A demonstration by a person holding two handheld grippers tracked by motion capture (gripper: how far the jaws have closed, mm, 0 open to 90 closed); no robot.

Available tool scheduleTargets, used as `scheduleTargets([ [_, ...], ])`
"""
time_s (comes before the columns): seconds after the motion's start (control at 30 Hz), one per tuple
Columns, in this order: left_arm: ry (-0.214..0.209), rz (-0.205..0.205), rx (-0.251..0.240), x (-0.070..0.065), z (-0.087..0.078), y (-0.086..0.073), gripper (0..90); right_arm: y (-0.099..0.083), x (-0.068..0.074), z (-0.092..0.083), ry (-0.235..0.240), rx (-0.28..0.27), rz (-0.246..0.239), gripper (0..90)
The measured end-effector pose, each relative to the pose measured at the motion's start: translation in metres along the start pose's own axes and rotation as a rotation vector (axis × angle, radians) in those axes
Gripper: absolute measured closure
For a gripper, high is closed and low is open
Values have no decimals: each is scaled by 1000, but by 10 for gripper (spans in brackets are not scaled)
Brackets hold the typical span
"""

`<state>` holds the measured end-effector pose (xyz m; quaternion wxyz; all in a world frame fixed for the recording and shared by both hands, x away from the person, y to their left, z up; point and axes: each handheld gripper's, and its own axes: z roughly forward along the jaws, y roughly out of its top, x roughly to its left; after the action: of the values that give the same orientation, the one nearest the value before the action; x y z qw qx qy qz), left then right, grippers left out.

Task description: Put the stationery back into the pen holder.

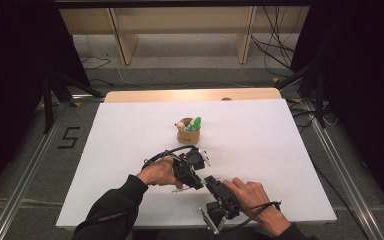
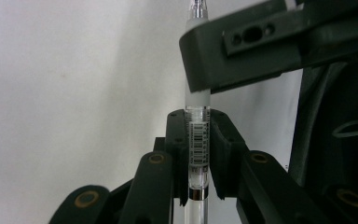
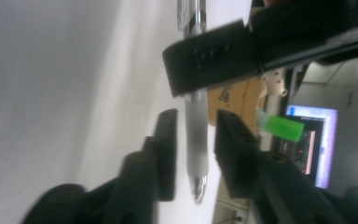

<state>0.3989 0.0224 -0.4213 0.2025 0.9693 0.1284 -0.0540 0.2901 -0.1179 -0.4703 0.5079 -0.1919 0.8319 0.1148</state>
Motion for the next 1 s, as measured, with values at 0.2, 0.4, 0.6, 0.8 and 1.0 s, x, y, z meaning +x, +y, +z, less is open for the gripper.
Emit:
scheduleTargets([
  [0.2, 10, -28, -16, 4, -4, -5, 788, -5, -7, -5, 42, -14, 122, 569],
  [0.4, 34, -60, -59, 9, -15, -12, 788, -19, -21, -7, 111, -69, 350, 456],
  [0.6, 78, -99, -131, 15, -27, -17, 787, -41, -32, -8, 198, -145, 702, 349],
  [0.8, 118, -140, -223, 21, -36, -19, 787, -65, -40, -9, 251, -218, 1008, 301],
  [1.0, 153, -217, -361, 28, -43, -22, 786, -81, -44, -13, 270, -274, 1223, 249],
])
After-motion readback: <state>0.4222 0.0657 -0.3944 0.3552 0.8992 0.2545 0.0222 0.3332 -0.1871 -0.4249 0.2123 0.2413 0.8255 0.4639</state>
